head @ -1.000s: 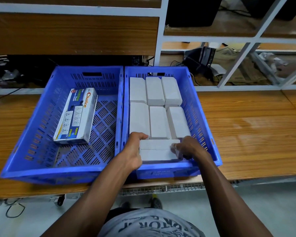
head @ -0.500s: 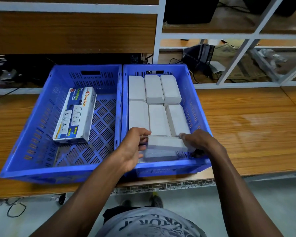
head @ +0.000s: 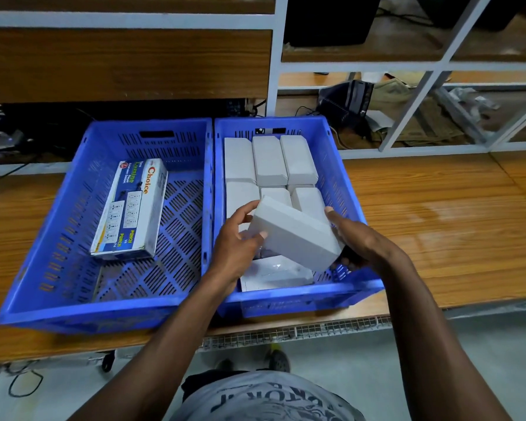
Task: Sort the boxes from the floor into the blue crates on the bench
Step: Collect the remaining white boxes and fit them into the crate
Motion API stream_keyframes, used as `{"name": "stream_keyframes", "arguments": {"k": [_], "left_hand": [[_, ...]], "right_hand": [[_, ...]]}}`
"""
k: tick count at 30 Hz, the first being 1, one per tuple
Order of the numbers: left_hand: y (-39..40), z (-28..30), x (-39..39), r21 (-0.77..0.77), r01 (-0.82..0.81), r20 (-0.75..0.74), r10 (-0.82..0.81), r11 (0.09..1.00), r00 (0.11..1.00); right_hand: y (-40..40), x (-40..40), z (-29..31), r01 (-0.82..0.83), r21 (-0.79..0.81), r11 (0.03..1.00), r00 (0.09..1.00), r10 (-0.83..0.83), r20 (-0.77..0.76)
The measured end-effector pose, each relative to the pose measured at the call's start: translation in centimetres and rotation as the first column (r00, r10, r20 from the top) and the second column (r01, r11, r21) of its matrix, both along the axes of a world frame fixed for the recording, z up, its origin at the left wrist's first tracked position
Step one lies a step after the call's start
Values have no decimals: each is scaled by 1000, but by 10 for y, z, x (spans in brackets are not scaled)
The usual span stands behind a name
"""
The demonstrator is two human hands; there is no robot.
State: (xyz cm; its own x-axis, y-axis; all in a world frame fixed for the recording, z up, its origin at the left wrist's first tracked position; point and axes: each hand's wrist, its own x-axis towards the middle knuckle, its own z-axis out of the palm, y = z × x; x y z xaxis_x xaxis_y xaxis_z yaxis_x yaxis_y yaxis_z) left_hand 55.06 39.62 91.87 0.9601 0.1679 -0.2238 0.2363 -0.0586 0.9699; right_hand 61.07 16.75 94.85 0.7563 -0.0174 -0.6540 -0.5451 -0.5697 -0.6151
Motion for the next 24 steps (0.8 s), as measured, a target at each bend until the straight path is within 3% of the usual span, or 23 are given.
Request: {"name": "stream_keyframes", "arguments": {"k": [6, 12, 16, 19, 24], "left_hand": [[3, -2, 15, -106, -135, 15, 137, 985, 990], [-3, -9, 30, -153, -220, 6, 223, 964, 975], [-9, -9, 35, -242, -263, -47, 260, 934, 965], [-11, -7, 29, -225, -288, -114, 268, 931, 957], [-24, -12, 14, -313, -222, -229, 153, 923, 961]], "right_hand": [[-2, -10, -4, -4, 167, 986, 1000, 8, -23], [1, -19, -22, 40, 348, 936, 992, -78, 95], [4, -19, -36, 131, 394, 910, 974, -192, 120], [6, -12, -50, 240, 402, 883, 949, -301, 96], [18, 0, -69, 298, 349, 888, 921, -364, 138]]}}
